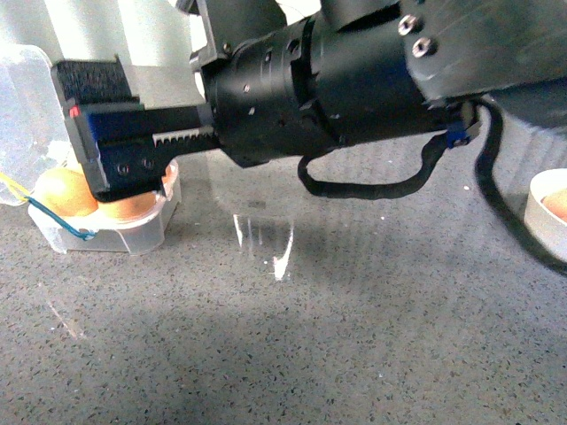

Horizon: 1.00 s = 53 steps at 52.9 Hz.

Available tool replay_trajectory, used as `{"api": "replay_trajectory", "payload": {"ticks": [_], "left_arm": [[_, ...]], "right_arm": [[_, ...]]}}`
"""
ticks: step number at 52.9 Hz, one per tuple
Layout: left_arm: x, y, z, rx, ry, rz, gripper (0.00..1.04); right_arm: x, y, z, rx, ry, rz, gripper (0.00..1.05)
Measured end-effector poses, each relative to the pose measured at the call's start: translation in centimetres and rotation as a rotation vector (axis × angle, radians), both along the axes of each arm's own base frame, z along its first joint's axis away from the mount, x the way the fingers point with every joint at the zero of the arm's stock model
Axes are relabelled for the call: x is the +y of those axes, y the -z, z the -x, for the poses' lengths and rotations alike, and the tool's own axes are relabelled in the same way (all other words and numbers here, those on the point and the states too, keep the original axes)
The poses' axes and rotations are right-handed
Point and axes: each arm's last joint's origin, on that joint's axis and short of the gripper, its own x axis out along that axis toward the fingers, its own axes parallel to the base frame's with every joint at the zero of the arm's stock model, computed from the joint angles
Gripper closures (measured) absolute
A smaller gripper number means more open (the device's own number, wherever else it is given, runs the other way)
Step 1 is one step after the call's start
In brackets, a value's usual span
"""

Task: Put egg into box

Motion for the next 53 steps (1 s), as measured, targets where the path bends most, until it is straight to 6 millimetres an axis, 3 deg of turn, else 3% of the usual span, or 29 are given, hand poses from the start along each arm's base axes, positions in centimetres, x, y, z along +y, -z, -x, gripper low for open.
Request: {"api": "replay_trajectory", "payload": {"ticks": [8, 16, 21, 29, 38, 45, 51, 53], "left_arm": [[0.0, 0.0, 0.0, 0.0, 0.0, 0.0, 0.07], [0.0, 0.0, 0.0, 0.0, 0.0, 0.0, 0.07], [0.0, 0.0, 0.0, 0.0, 0.0, 0.0, 0.07], [0.0, 0.0, 0.0, 0.0, 0.0, 0.0, 0.07], [0.0, 0.0, 0.0, 0.0, 0.0, 0.0, 0.07], [0.0, 0.0, 0.0, 0.0, 0.0, 0.0, 0.07], [0.0, 0.0, 0.0, 0.0, 0.0, 0.0, 0.07], [0.0, 0.0, 0.0, 0.0, 0.0, 0.0, 0.07]], "right_arm": [[-5.3, -2.5, -0.3, -0.054, 0.176, -0.042, 0.07], [-11.5, -2.8, 0.4, -0.08, 0.392, -0.014, 0.07], [-15.4, -3.1, 2.0, -0.112, 0.543, 0.011, 0.07], [-19.5, -4.1, 5.9, -0.181, 0.685, -0.005, 0.07], [-22.3, -5.3, 10.7, -0.254, 0.781, -0.048, 0.07], [-22.6, -5.4, 13.1, -0.292, 0.788, -0.064, 0.07], [-22.6, -5.8, 13.5, -0.313, 0.785, -0.074, 0.07], [-22.8, -5.5, 13.4, -0.346, 0.844, -0.056, 0.12]]}}
